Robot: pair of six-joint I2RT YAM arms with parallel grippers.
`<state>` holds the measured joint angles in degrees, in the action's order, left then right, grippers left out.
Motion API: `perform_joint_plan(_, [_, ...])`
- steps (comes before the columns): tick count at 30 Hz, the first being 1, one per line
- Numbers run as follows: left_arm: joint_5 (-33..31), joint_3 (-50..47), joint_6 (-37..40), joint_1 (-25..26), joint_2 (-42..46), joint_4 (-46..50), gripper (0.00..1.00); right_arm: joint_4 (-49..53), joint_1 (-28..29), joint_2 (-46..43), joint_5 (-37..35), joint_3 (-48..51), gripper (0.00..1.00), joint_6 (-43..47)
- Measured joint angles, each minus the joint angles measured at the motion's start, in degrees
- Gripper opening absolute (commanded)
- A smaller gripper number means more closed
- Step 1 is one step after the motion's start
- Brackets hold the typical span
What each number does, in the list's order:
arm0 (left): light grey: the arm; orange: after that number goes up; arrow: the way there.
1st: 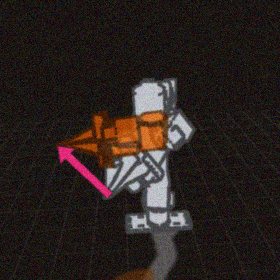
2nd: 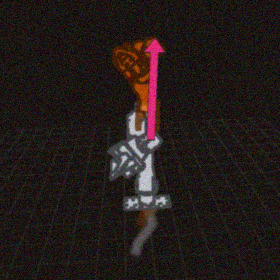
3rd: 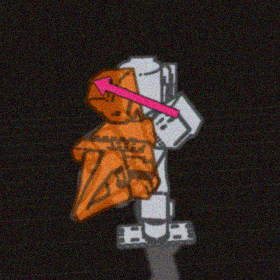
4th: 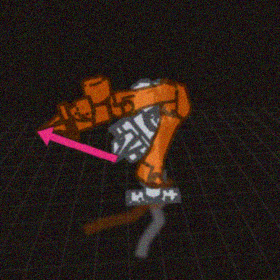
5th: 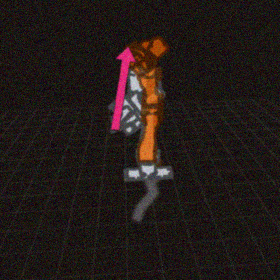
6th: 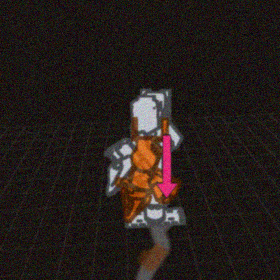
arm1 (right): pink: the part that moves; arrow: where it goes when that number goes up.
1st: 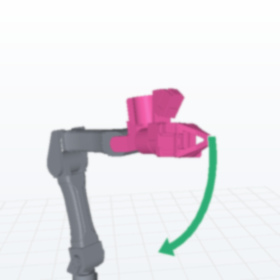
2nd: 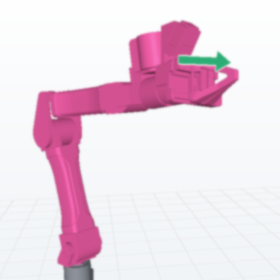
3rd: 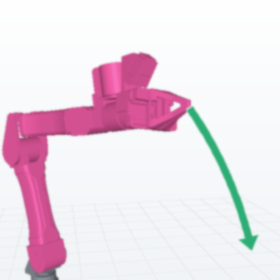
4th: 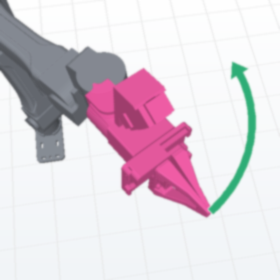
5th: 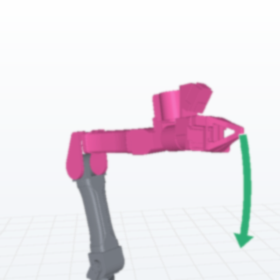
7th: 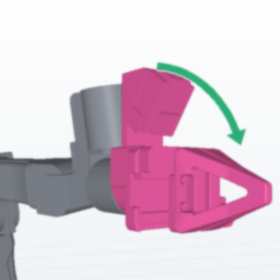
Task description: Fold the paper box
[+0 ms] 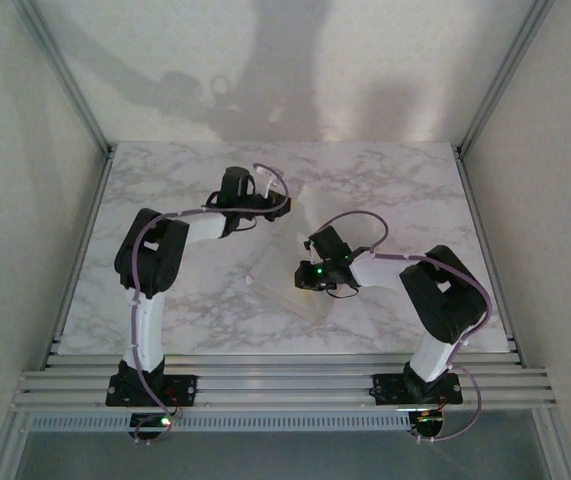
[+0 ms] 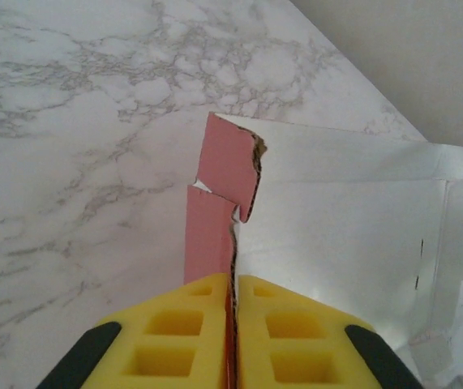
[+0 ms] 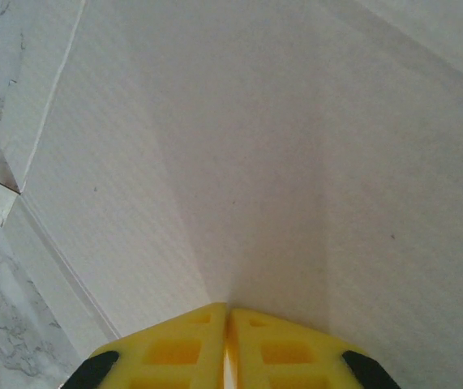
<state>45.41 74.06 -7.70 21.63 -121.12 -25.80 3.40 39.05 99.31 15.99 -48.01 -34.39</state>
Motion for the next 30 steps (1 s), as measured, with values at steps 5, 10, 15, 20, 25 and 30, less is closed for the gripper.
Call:
perform_joint_plan(5, [0.9,-4.7,0.2,-0.7,2.3,-4.8,0.15,0.0,0.4,-0.1,-0.9,0.0,0.10,-0.4])
perform_joint_plan(10, [1.6,-7.5,0.4,-1.8,3.2,-6.7,0.16,0.0,0.7,-0.2,-1.5,0.0,0.10,-0.8])
perform_joint_plan(15, [2.3,-7.2,1.4,-2.6,3.2,-6.0,0.16,0.1,1.2,-0.2,-2.5,-0.2,0.10,-0.8])
perform_joint_plan(20, [2.8,-3.4,3.7,-2.8,3.2,-1.4,0.16,0.2,1.7,-0.1,-3.6,-0.5,0.10,-0.8])
perform_joint_plan(25, [3.1,2.4,6.1,-3.0,2.6,1.5,0.14,0.2,2.1,-0.1,-4.3,-0.5,0.10,-0.8])
perform_joint_plan(30, [3.1,6.7,7.2,-3.1,-0.3,6.7,0.19,0.5,2.1,-0.1,-4.4,-0.7,0.12,-0.6])
